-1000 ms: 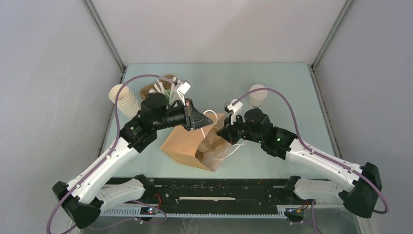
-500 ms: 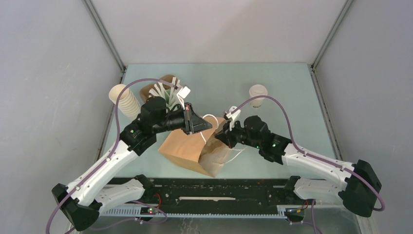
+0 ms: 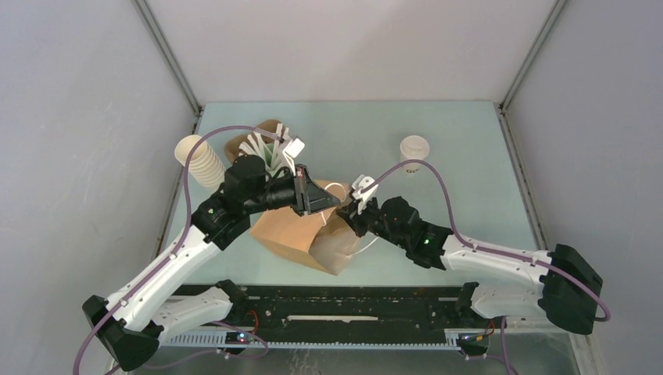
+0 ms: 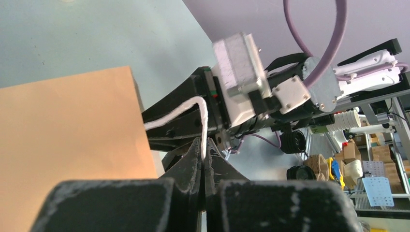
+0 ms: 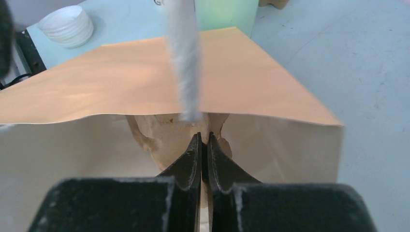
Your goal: Pack the takeout coffee
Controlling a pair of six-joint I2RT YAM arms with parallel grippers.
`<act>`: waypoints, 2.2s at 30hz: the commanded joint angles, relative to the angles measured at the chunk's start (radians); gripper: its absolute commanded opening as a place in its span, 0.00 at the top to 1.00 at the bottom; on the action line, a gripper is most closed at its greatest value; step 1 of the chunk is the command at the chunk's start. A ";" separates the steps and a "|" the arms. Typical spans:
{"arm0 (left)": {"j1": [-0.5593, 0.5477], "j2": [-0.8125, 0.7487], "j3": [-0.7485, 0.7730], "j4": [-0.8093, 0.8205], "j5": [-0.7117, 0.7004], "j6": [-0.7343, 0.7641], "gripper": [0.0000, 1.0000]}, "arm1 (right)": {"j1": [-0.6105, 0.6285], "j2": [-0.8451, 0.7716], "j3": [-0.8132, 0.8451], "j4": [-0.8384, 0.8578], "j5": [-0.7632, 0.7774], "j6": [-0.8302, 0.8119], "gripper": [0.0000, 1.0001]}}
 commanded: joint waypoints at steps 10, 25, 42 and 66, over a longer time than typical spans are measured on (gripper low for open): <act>-0.006 0.021 0.022 0.177 0.033 -0.079 1.00 | 0.057 -0.030 -0.068 0.194 0.180 -0.007 0.92; -0.007 0.078 0.048 0.296 0.109 -0.186 1.00 | 0.058 -0.063 -0.080 0.120 0.151 0.035 0.91; -0.007 0.047 0.033 0.278 0.093 -0.174 1.00 | 0.050 0.092 -0.072 0.283 0.109 0.026 0.74; -0.007 -0.002 -0.013 0.224 0.076 -0.142 1.00 | 0.065 0.194 0.006 0.262 0.208 -0.081 0.71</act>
